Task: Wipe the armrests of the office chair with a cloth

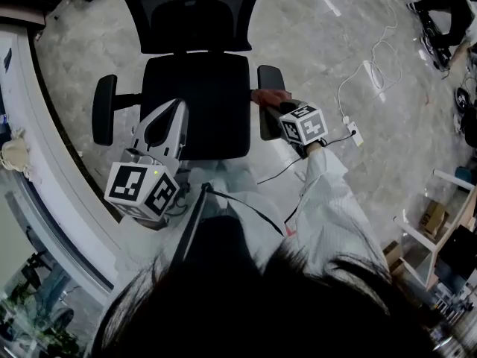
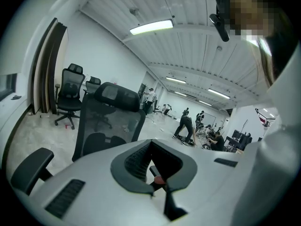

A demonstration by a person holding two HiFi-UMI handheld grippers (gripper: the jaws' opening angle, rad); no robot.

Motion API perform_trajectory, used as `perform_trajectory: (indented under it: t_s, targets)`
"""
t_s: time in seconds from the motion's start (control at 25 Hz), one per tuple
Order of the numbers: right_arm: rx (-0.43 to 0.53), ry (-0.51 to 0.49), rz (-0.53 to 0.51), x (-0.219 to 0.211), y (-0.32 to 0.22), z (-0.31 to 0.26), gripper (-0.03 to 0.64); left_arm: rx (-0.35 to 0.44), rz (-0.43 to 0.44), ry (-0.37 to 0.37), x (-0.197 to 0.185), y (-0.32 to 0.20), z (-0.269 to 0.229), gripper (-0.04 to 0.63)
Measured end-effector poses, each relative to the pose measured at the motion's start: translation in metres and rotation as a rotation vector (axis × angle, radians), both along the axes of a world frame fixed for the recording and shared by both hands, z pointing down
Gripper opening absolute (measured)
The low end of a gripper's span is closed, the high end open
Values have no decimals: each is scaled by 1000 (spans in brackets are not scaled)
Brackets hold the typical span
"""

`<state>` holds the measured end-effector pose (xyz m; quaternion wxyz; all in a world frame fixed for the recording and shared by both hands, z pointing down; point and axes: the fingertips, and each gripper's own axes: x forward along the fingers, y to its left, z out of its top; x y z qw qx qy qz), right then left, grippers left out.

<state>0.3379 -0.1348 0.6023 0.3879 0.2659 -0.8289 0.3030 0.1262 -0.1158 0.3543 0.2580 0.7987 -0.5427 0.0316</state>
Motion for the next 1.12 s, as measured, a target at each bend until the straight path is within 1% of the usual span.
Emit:
perform_trajectory:
  t_s: [0.16,0.32,0.48,0.52,0.56,0.68,0.88,1.0,1.12]
  targets:
    - [3,31,30,-10,-55,12,46,-20,-58,-13,-27,6,8,3]
    - [20,68,65,-15,-100,18,46,-39,-104,-25,-45,12,13,3]
    - [61,102,132,-12,-132,18,46,-52,-124,-36,-54,17,17,3]
    - [54,103,137,-12,-133,18,46,-52,-126,-37,-56,18,17,3]
    - [34,99,126,-15,-129,19,46,-52,-128,-37,-57,19,18,3]
    - [-30,98,41,-26,-97,25,46,-47,-125,-30,-56,21,18,3]
    - [-46,96,-28,-27,-41,19,46,-20,-88,-14,-41,19,9,3]
    - [-57,78,-47,-22,-2,13,46,2,-60,-6,-31,16,3,3]
    - [-67,49,-39,-13,38,6,46,25,-36,-1,-20,14,-6,3]
